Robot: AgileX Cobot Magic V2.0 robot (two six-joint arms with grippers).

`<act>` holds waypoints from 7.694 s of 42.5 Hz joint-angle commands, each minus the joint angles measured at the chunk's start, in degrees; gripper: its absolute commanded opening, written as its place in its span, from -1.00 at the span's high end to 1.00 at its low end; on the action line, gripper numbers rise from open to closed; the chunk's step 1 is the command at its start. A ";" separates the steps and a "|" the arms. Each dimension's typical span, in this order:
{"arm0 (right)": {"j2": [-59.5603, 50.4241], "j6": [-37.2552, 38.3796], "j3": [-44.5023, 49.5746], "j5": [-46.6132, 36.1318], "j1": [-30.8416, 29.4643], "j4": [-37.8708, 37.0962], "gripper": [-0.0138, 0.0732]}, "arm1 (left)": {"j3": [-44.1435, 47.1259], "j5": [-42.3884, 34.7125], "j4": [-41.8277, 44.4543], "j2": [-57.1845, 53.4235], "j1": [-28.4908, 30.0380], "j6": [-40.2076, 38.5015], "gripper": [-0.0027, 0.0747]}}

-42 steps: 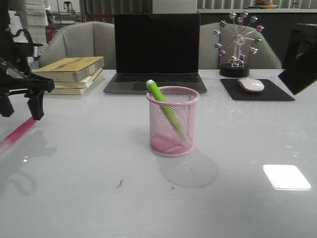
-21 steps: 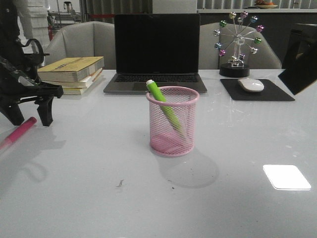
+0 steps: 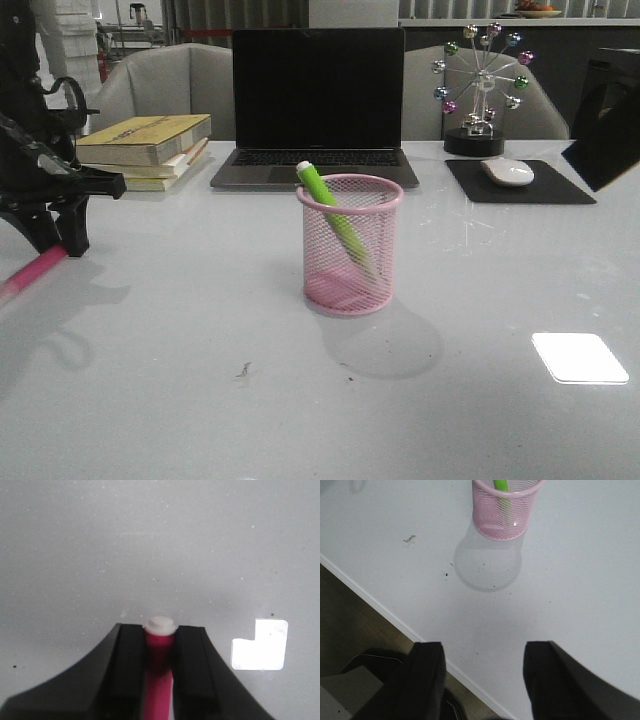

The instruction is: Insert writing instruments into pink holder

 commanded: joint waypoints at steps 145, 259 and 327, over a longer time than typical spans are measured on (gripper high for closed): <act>-0.72 -0.09 -1.52 -2.74 -0.25 -0.31 -0.40 | 64.31 -29.13 2.45 -91.96 -39.69 5.24 -0.11; -0.72 -0.09 -1.52 -2.22 -0.25 -0.31 0.55 | 100.27 -57.10 -1.97 -128.77 0.90 2.41 0.70; -55.69 -0.52 43.87 -38.88 -34.79 -1.02 0.55 | 100.27 -57.10 -1.97 -128.77 0.80 2.41 0.70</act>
